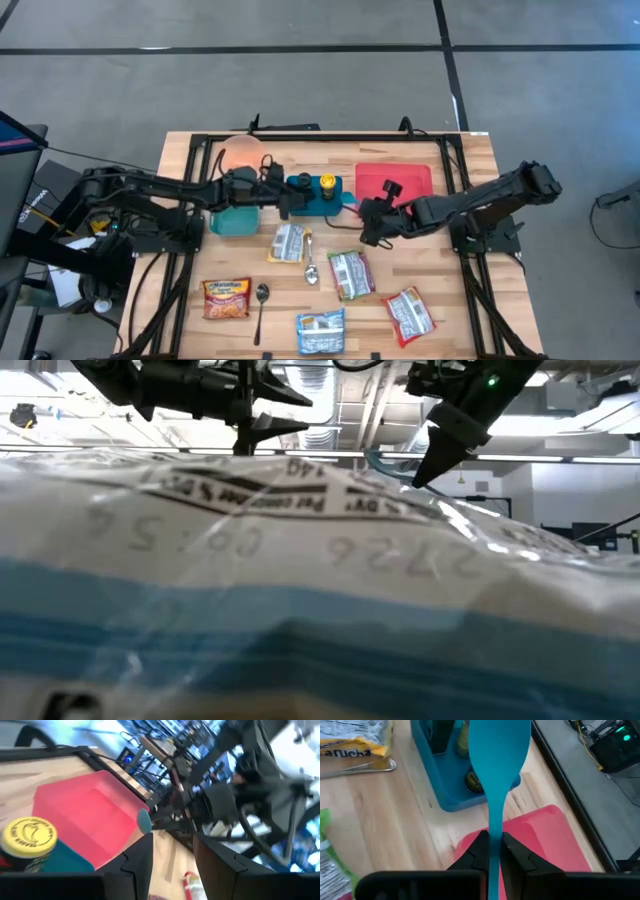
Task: Pick & Place Food Item
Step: Put the blue spoon into the green bin
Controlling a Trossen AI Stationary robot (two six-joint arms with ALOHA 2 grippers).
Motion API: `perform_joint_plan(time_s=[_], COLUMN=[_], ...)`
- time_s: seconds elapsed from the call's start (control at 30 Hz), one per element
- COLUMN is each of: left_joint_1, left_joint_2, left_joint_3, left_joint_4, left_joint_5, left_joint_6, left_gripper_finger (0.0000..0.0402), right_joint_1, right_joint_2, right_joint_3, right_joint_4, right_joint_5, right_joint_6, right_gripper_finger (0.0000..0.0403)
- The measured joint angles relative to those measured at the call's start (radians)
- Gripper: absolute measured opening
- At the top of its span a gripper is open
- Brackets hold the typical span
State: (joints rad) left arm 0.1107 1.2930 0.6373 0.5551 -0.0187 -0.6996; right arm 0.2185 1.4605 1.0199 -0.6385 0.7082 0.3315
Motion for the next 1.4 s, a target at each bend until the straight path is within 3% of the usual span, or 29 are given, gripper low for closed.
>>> perform_joint_plan(time_s=[0.37,0.57,0.97,1.4], left_joint_1=[0.103,0.105,0.105,0.111], left_joint_2=[-0.001,-0.002,-0.002,-0.002], left_joint_3=[0.0,-0.001,-0.001,0.0], left_joint_4=[-0.019,-0.058,-0.058,-0.021], left_joint_5=[0.14,0.147,0.031,-0.027], left_joint_6=[-0.121,-0.121,-0.087,-0.044], left_gripper_finger=[0.0135,0.0135,0.0135,0.0135], right_joint_1=[-0.069,-0.109,-0.151,-0.169], right_joint_2=[0.0,0.0,0.0,0.0], right_joint_3=[0.0,0.0,0.041,0.094], right_joint_4=[0.138,0.166,0.206,0.189], right_joint_5=[0.011,-0.001,-0.005,-0.012], right_joint_6=[-0.169,-0.206,-0.238,-0.255], right_gripper_finger=[0.0016,0.0016,0.0016,0.0016])
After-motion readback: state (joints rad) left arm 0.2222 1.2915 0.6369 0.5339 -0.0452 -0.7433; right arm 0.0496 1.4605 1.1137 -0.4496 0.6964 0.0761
